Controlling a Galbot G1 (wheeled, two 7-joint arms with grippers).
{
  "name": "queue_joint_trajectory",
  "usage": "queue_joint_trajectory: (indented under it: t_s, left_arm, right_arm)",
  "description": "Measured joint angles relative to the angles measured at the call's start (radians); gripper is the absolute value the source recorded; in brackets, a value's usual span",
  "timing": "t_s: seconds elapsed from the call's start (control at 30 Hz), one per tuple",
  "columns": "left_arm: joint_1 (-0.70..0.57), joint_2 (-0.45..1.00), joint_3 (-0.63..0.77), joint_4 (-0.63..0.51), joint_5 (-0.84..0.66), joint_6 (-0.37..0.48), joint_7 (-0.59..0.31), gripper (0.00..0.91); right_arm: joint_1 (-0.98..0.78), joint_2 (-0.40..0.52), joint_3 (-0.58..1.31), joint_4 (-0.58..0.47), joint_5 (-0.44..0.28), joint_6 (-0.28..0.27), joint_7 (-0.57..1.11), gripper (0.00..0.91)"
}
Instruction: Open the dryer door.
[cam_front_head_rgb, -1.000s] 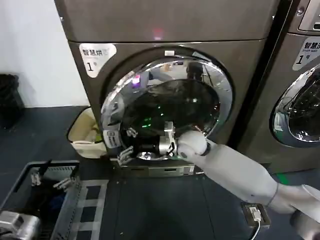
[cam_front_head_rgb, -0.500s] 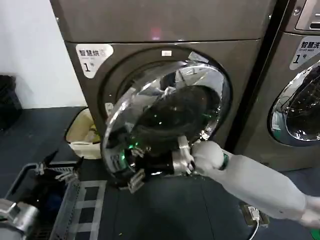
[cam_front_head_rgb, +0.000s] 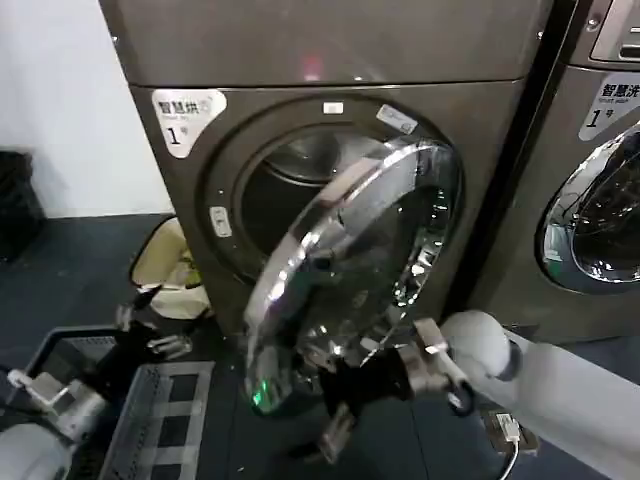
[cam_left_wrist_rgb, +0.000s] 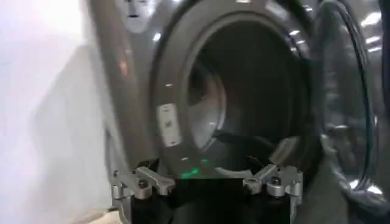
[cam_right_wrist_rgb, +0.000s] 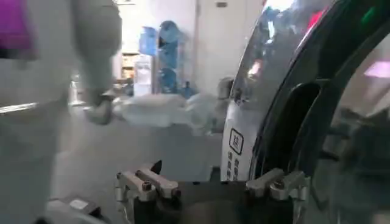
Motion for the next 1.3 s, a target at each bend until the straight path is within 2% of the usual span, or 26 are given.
queue_joint_trajectory:
  t_s: [0.2,0.47,0.6,0.8,0.97,1.17,1.3]
  left_arm:
    - [-0.029,0.072,0.047,0.001,-0.044,-0.024,0.046,0.907]
    - [-0.087,0.136,0.152,0.002,-0.023,-0.048,0.098,0.907]
    - [-0.123,0.159,0.217,-0.004,0.004,-0.071,0.12,0.907]
    - [-0.191,0.173,0.323,-0.015,0.064,-0.089,0.137,0.907]
    - [-0.258,0.171,0.425,-0.017,0.107,-0.095,0.145,0.907]
    - [-0.365,0.161,0.541,0.003,0.113,-0.096,0.146,0.907]
    - [-0.433,0.155,0.608,0.012,0.109,-0.101,0.149,0.907]
  right_arm:
    - [-0.11,-0.081,0.096,0.003,-0.004,0.028,-0.125,0.907]
    - [-0.353,-0.187,0.328,0.006,-0.041,0.07,-0.236,0.907]
    - [-0.468,-0.23,0.459,-0.008,-0.039,0.083,-0.218,0.907]
    - [-0.636,-0.277,0.666,-0.057,0.019,0.115,-0.144,0.907]
    - [-0.761,-0.316,0.821,-0.138,0.02,0.138,-0.154,0.907]
    - [-0.819,-0.356,0.898,-0.275,-0.036,0.182,-0.179,0.907]
    - [-0.822,-0.366,0.91,-0.407,-0.08,0.219,-0.169,0.907]
